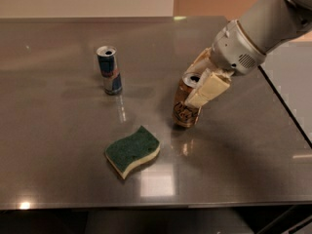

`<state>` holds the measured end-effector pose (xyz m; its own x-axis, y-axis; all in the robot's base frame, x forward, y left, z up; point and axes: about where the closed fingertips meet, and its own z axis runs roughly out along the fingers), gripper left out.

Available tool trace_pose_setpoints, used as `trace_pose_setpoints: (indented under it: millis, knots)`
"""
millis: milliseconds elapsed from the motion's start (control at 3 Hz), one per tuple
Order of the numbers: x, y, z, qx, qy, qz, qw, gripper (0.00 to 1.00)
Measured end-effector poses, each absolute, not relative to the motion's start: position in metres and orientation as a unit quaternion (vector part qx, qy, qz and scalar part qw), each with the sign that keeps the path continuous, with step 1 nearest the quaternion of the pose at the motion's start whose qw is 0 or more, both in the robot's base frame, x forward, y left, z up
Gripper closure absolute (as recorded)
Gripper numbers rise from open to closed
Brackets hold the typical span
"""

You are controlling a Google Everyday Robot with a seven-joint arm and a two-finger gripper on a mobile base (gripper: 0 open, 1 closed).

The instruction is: Move orange can near sponge

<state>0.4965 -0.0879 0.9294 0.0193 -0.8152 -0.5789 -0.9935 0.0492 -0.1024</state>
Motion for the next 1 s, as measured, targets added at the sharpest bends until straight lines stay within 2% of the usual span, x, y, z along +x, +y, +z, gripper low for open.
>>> trace_pose_setpoints:
  millis: [667, 1000]
  knots:
    - [0.477, -0.06, 0.918, -0.692, 0.653, 0.196, 0.235, 1.0]
    - [0.47, -0.052, 0.91, -0.702, 0.648, 0.193, 0.225, 0.84]
